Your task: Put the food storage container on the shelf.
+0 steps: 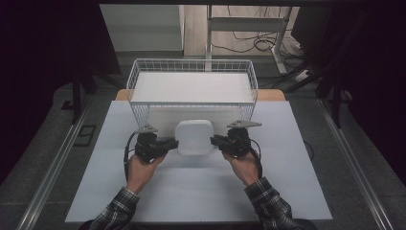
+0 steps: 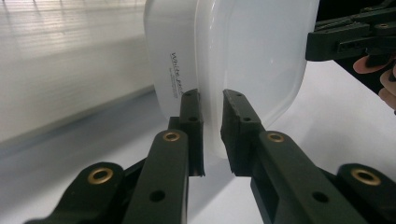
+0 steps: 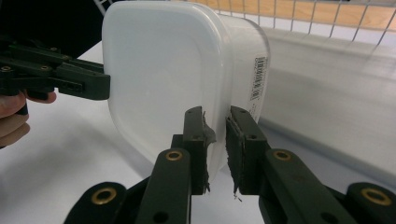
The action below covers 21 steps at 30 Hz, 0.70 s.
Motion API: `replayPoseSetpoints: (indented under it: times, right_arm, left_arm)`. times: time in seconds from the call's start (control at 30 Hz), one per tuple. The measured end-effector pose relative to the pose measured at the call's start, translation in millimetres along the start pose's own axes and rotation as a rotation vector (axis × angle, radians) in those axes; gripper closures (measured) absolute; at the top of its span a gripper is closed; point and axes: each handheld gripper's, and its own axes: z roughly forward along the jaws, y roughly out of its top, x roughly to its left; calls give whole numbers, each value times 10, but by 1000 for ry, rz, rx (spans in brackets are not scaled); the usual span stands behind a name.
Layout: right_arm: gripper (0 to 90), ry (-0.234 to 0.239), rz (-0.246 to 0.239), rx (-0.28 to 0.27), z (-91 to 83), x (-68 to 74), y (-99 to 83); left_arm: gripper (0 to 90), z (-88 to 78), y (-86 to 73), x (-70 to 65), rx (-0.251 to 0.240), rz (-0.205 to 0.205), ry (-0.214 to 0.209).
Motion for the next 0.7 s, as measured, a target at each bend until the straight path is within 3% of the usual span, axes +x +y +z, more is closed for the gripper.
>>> replayPoseSetpoints:
  times: [0.57, 0.7]
  right_arm:
    - [769, -29, 32, -37, 319, -243, 94]
    - [768, -30, 41, -24, 373, -266, 89]
  left_arm:
    - [783, 259, 157, 228, -23, -19, 62]
    - [779, 290, 149, 266, -7, -36, 66]
